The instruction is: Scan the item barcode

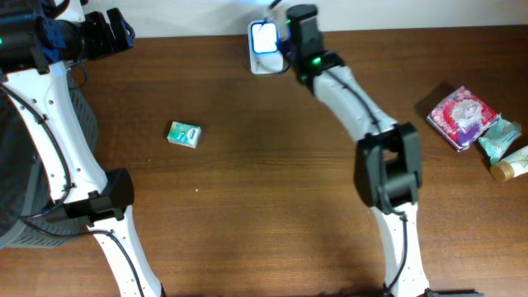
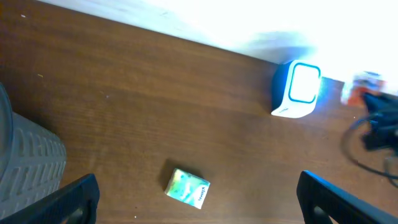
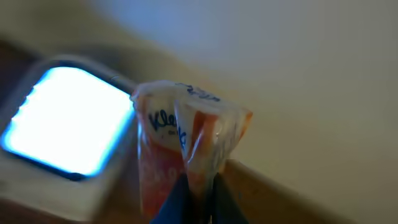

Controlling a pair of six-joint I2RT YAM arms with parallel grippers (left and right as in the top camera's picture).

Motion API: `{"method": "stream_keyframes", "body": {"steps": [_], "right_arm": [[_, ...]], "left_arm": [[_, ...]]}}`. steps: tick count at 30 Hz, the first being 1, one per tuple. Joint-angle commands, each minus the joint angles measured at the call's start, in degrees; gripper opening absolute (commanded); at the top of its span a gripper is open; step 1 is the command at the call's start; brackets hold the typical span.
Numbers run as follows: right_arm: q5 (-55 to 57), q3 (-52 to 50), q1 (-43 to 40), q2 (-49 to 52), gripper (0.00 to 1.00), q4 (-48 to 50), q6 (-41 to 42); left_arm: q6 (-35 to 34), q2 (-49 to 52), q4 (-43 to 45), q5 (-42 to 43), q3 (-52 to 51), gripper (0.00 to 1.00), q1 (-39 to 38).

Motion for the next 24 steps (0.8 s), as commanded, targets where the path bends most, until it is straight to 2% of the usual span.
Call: {"method": "stream_keyframes", "body": {"steps": [1, 2, 4, 9, 13, 17, 18, 19, 21, 24], "right_arm": [[1.22, 1.42, -11.47, -9.25, 0.04, -8.04, 26.56], [1.2, 1.42, -16.63, -10.1, 0.04, -15.1, 32.85], [1.18, 1.4, -24.9, -10.14, 0.04, -27.21, 37.94], [1.2, 1.38, -42.53, -10.1, 0.04, -48.7, 42.05], [1.16, 1.22, -50.77, -10.03, 0.04, -57.68, 51.36], [-0.37, -3.21, -51.98, -9.92, 0.04, -56.39, 52.48], [-0.35, -4.11, -51.78, -9.92, 0.13, -55.65, 52.48], [-0.46, -5.05, -51.71, -9.92, 0.47, -55.04, 52.48], [-2.6, -5.2, -51.74, -9.92, 0.91, -55.08, 51.78], [-15.13, -5.18, -51.52, -10.36, 0.92, -56.15, 46.42]], "left_arm": [[0.7, -0.15, -0.02, 0.02, -0.09, 0.99, 0.15], [0.7, -0.15, -0.02, 0.02, -0.09, 0.99, 0.15], [0.7, -0.15, -0.02, 0.02, -0.09, 0.99, 0.15], [0.7, -0.15, -0.02, 0.02, -0.09, 0.99, 0.15], [0.7, -0.15, -0.02, 0.02, -0.09, 0.99, 0.15], [0.7, -0.15, -0.02, 0.02, -0.09, 0.99, 0.15], [0.7, -0.15, -0.02, 0.02, -0.09, 0.99, 0.15], [0.7, -0.15, -0.02, 0.02, -0.09, 0.99, 0.15], [0.7, -0.15, -0.02, 0.02, -0.09, 0.99, 0.15], [0.7, -0.15, -0.02, 0.02, -0.09, 0.99, 0.15]]}}
